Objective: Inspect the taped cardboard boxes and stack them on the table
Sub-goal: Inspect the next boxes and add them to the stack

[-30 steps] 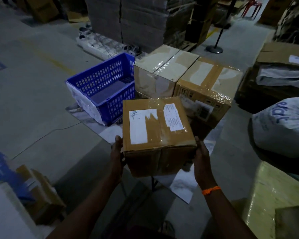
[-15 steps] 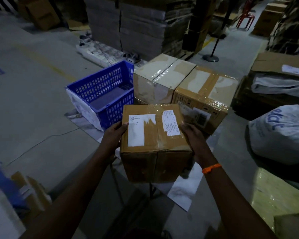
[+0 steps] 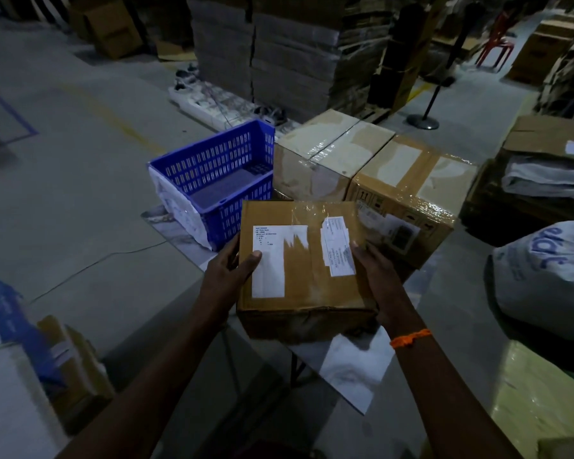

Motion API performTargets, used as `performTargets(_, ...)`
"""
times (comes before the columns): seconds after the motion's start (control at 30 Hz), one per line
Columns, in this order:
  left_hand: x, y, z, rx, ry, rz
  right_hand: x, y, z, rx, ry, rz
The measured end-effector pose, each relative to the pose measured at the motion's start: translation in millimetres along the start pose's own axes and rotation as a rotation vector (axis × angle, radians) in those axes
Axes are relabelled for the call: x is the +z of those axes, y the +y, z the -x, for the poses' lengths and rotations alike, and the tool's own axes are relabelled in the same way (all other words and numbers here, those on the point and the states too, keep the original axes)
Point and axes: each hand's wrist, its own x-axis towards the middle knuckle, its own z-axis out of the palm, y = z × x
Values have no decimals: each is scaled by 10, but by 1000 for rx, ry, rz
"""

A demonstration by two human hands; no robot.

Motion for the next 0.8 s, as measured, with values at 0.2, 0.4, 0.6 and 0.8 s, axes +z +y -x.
performTargets(0.2, -183, -85, 213, 94, -28, 69, 35, 52, 56, -48, -1, -176)
performTargets(0.4, -216, -480, 564, 6, -11, 102, 50, 287, 195, 74, 62, -353)
performTargets(0.6, -100, -841, 976, -209, -75, 121, -185, 566, 379, 144, 127, -235)
performTargets(0.8, 44, -948, 1038, -370, 17, 117, -325, 889, 676, 223, 162, -134)
